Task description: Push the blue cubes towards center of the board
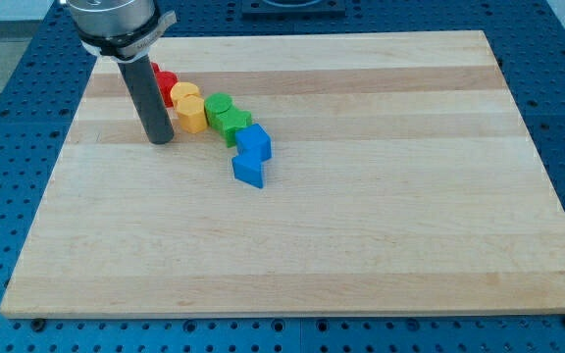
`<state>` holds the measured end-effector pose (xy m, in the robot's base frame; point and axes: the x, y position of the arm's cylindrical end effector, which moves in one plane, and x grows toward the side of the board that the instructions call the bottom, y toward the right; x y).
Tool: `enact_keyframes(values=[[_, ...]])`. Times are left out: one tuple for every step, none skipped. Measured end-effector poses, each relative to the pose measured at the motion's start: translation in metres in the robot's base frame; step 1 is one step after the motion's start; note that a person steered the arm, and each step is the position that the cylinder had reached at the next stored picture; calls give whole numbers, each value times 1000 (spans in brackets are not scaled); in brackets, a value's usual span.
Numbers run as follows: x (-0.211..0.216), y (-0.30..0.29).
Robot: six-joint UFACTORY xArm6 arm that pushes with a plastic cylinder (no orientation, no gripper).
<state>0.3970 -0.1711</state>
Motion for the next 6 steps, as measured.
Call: enact_keyframes(values=[[0, 19], [-4, 21], [-12, 21], [-14, 21], [-14, 30], [-14, 53]])
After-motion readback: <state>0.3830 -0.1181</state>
